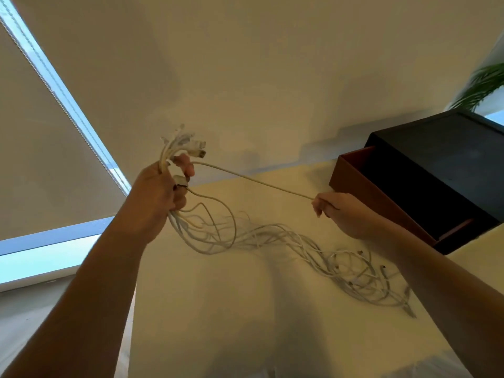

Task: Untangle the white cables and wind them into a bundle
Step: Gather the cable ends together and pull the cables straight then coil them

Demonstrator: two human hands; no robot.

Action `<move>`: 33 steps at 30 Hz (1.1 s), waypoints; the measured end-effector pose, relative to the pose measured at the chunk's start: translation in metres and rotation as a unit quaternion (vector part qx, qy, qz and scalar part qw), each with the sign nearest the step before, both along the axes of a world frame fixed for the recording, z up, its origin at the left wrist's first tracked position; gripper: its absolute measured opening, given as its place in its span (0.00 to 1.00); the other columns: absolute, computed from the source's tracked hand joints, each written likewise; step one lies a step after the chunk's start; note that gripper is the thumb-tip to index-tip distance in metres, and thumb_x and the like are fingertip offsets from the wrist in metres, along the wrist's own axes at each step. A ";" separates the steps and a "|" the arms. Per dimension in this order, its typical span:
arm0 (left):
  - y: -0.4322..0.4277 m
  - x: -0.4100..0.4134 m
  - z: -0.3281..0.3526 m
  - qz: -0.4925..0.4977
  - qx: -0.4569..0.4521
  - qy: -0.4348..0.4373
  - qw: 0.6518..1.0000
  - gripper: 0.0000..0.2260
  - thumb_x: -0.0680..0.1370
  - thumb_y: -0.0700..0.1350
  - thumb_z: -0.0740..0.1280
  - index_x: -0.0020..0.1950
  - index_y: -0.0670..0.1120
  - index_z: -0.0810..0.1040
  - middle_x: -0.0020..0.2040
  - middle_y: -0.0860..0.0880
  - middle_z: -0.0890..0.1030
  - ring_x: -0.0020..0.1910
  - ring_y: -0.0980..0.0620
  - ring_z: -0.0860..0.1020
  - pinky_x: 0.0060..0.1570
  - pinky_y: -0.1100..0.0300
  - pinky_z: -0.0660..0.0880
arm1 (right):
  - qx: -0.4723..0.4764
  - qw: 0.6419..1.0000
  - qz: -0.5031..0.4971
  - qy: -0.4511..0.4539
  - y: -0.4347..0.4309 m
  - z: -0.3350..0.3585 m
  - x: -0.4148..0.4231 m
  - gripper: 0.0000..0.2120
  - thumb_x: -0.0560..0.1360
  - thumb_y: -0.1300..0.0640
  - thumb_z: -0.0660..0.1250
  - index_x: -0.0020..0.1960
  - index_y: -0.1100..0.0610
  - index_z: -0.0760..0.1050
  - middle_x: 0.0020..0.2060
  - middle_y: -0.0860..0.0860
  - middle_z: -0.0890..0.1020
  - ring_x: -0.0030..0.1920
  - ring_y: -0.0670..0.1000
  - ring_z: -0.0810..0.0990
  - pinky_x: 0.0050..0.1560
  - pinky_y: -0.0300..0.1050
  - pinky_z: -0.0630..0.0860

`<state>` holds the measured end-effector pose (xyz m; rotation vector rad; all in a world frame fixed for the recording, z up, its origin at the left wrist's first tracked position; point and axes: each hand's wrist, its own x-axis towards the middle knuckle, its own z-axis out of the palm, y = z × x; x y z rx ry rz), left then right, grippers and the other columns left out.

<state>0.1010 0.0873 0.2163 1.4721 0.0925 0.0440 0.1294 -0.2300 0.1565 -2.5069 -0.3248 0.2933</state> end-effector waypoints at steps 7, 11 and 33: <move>0.018 0.004 0.000 0.067 -0.043 0.008 0.997 0.15 0.83 0.38 0.53 0.39 0.49 0.70 0.27 0.58 0.71 0.22 0.60 0.58 0.20 0.68 0.56 | -0.171 0.985 0.015 -0.013 -0.036 -0.023 0.008 0.12 0.82 0.59 0.52 0.45 0.53 0.72 0.46 0.35 0.72 0.45 0.38 0.71 0.46 0.39 0.66; 0.032 0.009 0.001 0.091 -0.067 0.005 0.994 0.15 0.82 0.38 0.52 0.39 0.50 0.70 0.27 0.58 0.70 0.22 0.60 0.58 0.20 0.68 0.56 | -0.306 0.950 0.059 -0.039 -0.052 -0.031 0.007 0.09 0.80 0.61 0.54 0.47 0.49 0.69 0.50 0.37 0.73 0.50 0.44 0.76 0.51 0.42 0.71; 0.034 0.009 -0.002 0.077 0.018 0.020 0.997 0.11 0.82 0.50 0.59 0.53 0.49 0.79 0.54 0.48 0.84 0.23 0.58 0.57 0.20 0.68 0.60 | 0.048 0.950 -0.291 0.099 -0.067 -0.058 0.018 0.17 0.82 0.50 0.54 0.49 0.59 0.78 0.38 0.56 0.75 0.36 0.51 0.72 0.41 0.47 0.69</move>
